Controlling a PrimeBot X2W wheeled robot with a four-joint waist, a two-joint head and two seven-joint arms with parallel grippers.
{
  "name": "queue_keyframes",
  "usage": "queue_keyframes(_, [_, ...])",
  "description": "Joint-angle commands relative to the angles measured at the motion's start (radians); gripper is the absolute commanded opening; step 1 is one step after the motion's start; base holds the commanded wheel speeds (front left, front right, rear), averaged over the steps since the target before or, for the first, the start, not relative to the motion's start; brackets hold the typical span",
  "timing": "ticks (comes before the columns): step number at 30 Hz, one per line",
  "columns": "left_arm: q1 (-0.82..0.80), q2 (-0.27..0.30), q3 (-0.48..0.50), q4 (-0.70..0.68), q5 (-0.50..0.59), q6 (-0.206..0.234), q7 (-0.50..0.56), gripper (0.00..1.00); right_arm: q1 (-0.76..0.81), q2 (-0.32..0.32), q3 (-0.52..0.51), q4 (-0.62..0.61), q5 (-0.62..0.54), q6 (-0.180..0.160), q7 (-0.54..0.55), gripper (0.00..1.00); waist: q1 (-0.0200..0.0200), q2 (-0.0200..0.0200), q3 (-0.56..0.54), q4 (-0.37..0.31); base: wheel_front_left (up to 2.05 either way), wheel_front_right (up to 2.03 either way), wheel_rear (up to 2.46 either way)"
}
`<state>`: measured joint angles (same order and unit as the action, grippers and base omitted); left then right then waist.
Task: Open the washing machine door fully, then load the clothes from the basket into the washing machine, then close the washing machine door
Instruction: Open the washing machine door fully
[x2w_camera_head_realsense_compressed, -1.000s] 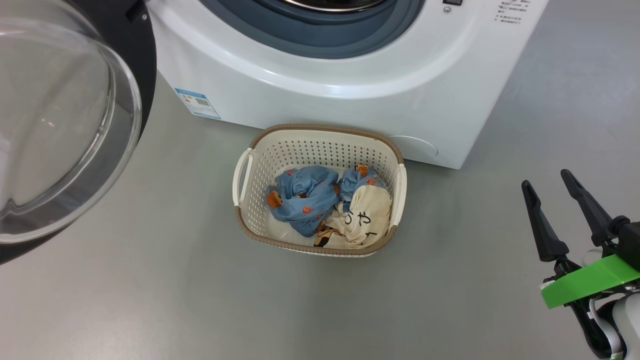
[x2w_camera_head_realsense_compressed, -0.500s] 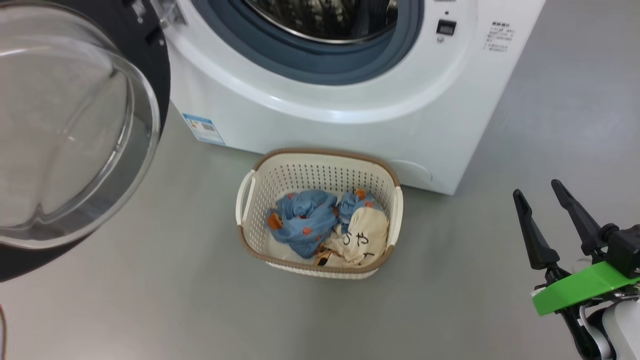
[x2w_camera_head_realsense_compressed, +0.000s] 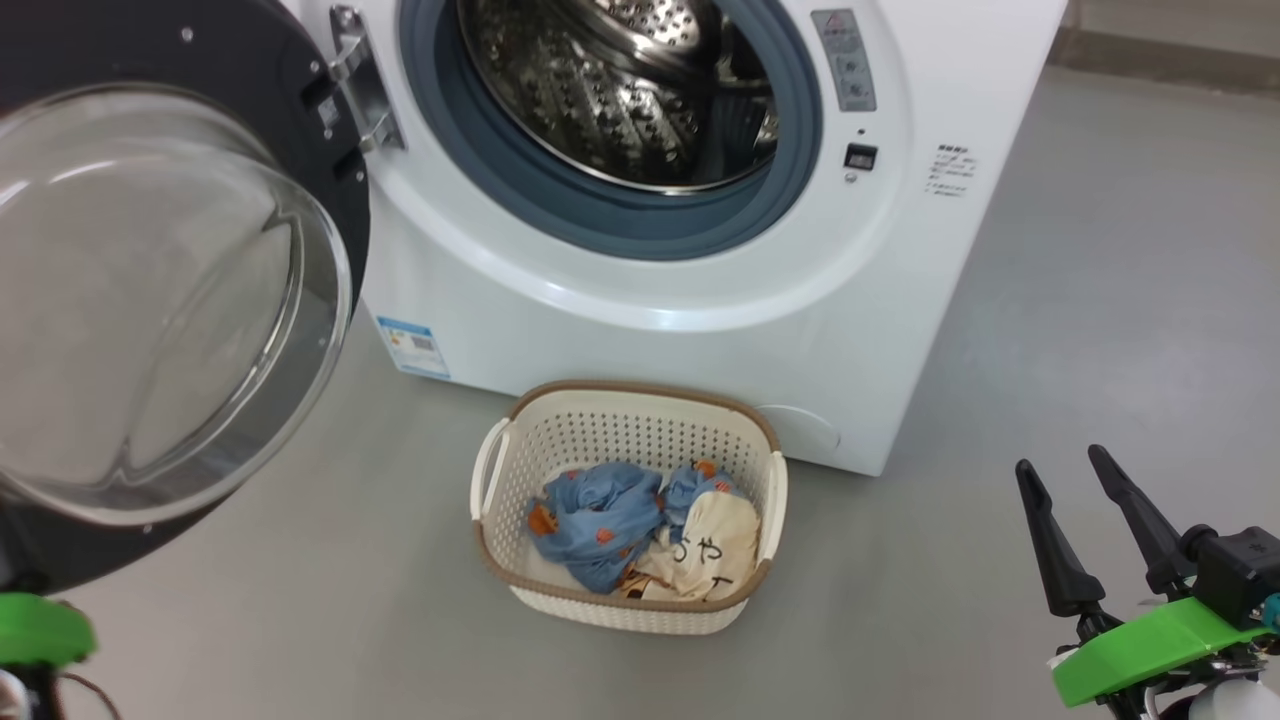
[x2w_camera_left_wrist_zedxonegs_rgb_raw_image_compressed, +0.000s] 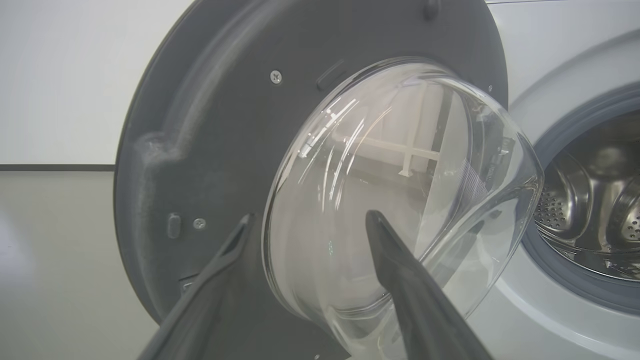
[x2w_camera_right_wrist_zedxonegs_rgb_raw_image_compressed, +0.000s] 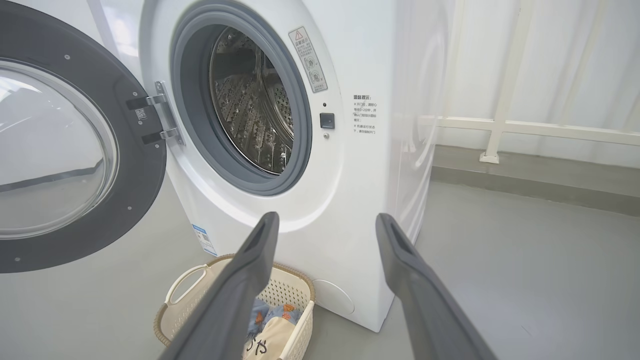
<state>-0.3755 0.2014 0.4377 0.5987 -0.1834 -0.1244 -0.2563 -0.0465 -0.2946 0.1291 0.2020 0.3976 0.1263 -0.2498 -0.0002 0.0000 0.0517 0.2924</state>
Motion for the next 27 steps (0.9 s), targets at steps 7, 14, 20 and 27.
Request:
queue_keyframes(7, [0.100,-0.026,-0.093,-0.152,-0.031,-0.006,-0.005,1.00,0.025,-0.014,0.008,-0.029,-0.001,0.004,-0.012,1.00,0.0002,0.0000,-0.045,-0.069,0.00,0.00,0.00])
queue_keyframes(14, [0.179,-0.040,-0.196,-0.235,-0.090,-0.006,-0.005,1.00,0.028,-0.017,0.015,-0.029,-0.002,0.004,-0.012,1.00,0.0002,0.0000,-0.049,-0.145,0.00,0.00,0.00])
queue_keyframes(20, [0.223,-0.039,-0.257,-0.288,-0.106,-0.006,-0.005,1.00,0.019,-0.021,0.013,-0.029,-0.002,0.004,-0.012,1.00,0.0002,0.0000,-0.045,-0.213,0.00,0.00,0.00])
queue_keyframes(27, [0.253,-0.053,-0.298,-0.306,-0.118,-0.006,-0.005,1.00,0.016,-0.015,0.006,-0.030,-0.003,0.004,-0.012,1.00,0.0002,0.0000,-0.042,-0.279,0.00,0.00,0.00])
